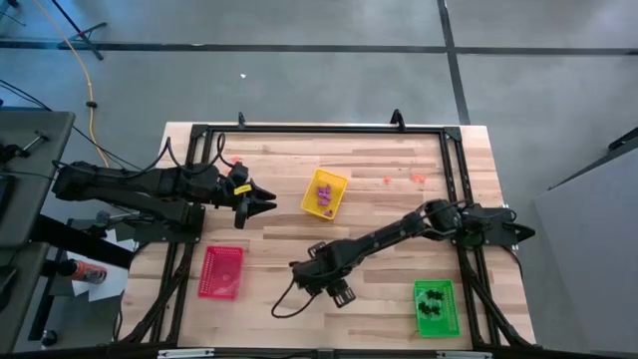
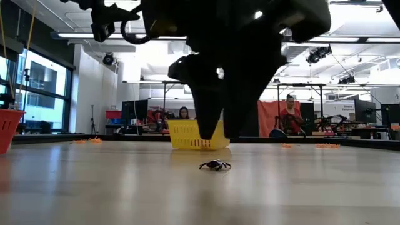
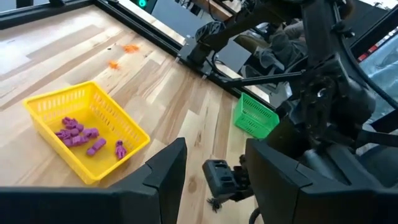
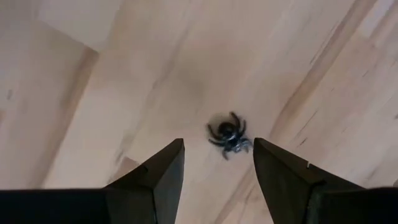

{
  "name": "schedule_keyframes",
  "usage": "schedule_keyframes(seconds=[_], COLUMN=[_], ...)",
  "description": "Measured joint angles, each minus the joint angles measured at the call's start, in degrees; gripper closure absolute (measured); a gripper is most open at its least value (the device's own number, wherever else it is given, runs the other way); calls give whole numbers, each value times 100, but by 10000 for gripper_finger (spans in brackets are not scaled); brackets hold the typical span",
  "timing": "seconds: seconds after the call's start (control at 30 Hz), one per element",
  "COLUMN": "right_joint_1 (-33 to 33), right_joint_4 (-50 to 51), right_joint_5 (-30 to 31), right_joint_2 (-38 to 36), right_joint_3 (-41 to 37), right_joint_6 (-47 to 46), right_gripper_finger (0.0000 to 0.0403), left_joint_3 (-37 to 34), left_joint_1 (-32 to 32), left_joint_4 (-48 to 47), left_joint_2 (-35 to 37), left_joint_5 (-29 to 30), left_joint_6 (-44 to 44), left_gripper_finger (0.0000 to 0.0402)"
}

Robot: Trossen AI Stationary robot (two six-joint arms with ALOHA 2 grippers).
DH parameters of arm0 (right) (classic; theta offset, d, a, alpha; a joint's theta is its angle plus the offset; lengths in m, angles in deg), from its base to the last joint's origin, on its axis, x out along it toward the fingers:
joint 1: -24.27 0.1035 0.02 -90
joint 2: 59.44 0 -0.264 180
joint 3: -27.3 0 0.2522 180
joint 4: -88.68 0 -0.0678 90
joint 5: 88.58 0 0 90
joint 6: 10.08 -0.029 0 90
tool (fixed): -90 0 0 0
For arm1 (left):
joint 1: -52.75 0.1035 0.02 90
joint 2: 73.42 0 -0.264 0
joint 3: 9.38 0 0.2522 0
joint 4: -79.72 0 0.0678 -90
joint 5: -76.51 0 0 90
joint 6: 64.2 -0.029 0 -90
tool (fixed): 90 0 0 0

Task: Sort Halloween decoration
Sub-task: Put the black spider toy into the green bin

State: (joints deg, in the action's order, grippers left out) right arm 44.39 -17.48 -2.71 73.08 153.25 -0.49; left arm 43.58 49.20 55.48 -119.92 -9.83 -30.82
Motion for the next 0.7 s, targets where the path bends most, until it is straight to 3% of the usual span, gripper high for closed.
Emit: schedule_keyframes(seconds=[0.33,0.7], right_joint_1=[63,55], right_joint_4=[-539,-977], right_joint_5=[256,408], right_joint_2=[-3,-64], right_joint_3=[-425,-1029], right_joint_6=[985,1295], right_gripper_finger=[217,217], left_joint_3=[0,0], left_joint_1=[0,0], left_joint_4=[-6,-74], left_joint_2=[0,0], left_joint_5=[-2,-1], left_joint_6=[-55,-51], left_gripper_finger=[245,245])
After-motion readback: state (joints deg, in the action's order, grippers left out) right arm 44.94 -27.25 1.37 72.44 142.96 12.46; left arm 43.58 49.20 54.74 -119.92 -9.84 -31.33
